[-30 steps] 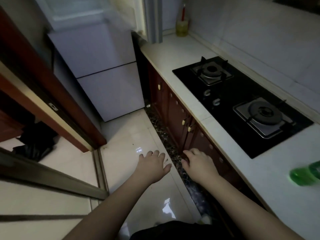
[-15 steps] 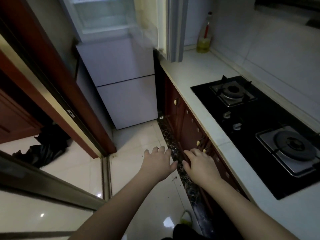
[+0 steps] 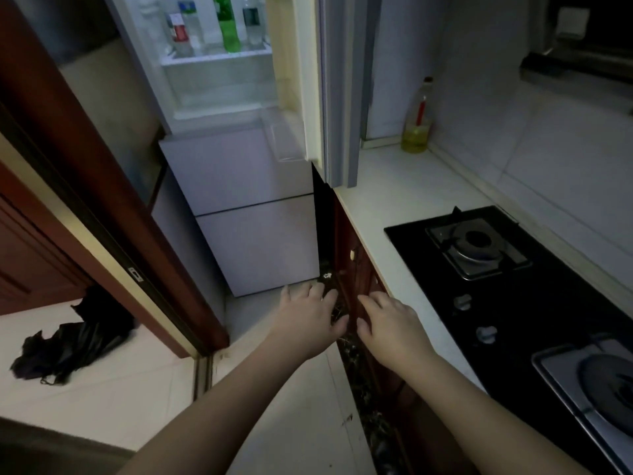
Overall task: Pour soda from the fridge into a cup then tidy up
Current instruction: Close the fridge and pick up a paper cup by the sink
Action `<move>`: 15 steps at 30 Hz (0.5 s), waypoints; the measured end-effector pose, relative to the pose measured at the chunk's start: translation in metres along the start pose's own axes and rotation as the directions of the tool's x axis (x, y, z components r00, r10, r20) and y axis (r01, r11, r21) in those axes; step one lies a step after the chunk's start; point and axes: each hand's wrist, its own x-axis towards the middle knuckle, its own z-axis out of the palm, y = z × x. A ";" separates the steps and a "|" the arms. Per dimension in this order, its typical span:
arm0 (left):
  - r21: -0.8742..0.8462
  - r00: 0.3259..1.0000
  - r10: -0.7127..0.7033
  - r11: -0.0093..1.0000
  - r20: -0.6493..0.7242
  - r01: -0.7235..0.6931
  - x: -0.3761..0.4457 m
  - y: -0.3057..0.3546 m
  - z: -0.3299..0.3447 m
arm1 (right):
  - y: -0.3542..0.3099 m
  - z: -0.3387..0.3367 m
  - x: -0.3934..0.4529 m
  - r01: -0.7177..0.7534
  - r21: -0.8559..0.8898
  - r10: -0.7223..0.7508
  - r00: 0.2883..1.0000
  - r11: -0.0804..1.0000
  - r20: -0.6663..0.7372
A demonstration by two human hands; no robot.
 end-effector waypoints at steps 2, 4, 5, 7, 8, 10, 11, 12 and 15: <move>-0.003 1.000 -0.008 1.000 -0.006 0.008 0.016 -0.008 -0.010 | 0.002 -0.005 0.019 0.005 -0.001 -0.005 1.000 1.000 -0.007; -0.003 1.000 -0.016 1.000 -0.025 0.015 0.034 -0.018 -0.020 | 0.003 -0.010 0.038 0.007 0.003 -0.007 1.000 1.000 -0.013; -0.007 0.999 -0.020 1.000 -0.035 0.020 0.043 -0.024 -0.025 | 0.003 -0.013 0.049 0.001 0.010 -0.001 1.000 1.000 -0.016; -0.021 0.998 -0.031 0.999 -0.061 0.029 0.062 -0.038 -0.036 | 0.001 -0.018 0.070 -0.013 0.020 0.014 0.999 1.000 -0.032; -0.030 0.997 -0.033 0.999 -0.071 0.031 0.071 -0.044 -0.041 | -0.001 -0.020 0.080 -0.019 0.019 0.020 0.999 1.000 -0.044; -0.043 0.996 -0.027 0.999 -0.085 0.024 0.089 -0.054 -0.050 | -0.006 -0.025 0.100 -0.028 0.020 0.029 0.997 0.999 -0.067; -0.042 0.995 -0.017 0.999 -0.093 0.014 0.096 -0.059 -0.054 | -0.010 -0.027 0.110 -0.034 0.022 0.036 0.997 0.999 -0.074; -0.041 0.994 -0.009 0.999 -0.105 0.005 0.102 -0.064 -0.058 | -0.014 -0.030 0.118 -0.042 0.024 0.044 0.996 0.999 -0.082; -0.045 0.991 0.006 0.999 -0.134 -0.012 0.119 -0.083 -0.067 | -0.029 -0.038 0.144 -0.056 0.032 0.059 0.992 0.998 -0.111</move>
